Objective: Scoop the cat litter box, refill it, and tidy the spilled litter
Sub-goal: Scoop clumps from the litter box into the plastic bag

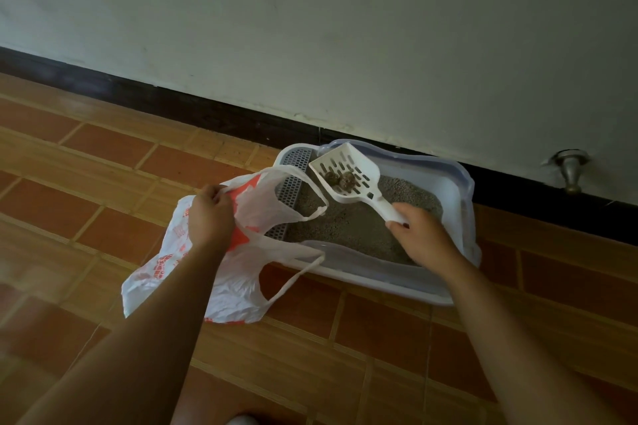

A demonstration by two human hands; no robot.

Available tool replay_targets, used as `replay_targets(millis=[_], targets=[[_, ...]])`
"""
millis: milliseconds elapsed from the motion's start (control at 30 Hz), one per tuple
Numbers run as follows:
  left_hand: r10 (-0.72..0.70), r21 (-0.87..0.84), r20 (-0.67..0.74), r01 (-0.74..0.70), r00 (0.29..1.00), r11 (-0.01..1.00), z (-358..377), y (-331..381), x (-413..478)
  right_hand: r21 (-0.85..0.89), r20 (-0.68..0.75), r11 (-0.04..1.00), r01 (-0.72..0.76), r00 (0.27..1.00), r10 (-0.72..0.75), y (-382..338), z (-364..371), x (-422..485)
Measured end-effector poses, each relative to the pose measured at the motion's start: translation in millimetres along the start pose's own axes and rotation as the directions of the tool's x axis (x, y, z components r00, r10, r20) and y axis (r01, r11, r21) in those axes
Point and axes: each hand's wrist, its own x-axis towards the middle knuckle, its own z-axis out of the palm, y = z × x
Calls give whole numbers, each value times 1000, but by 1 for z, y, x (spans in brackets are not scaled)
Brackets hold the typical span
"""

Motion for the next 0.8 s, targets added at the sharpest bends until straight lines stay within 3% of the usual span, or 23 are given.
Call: replay_targets(millis=[233, 533, 800], targets=[[-34, -52, 17, 35, 999, 998, -7, 3, 1, 33, 117, 989, 142, 983, -144, -25, -14, -5], [-52, -172, 57, 61, 997, 983, -35, -3, 6, -97, 340, 972, 215, 925, -170, -54, 3, 3], [-74, -344, 149, 122, 986, 931, -64, -15, 4, -202, 428, 945, 259, 891, -152, -100, 42, 29]])
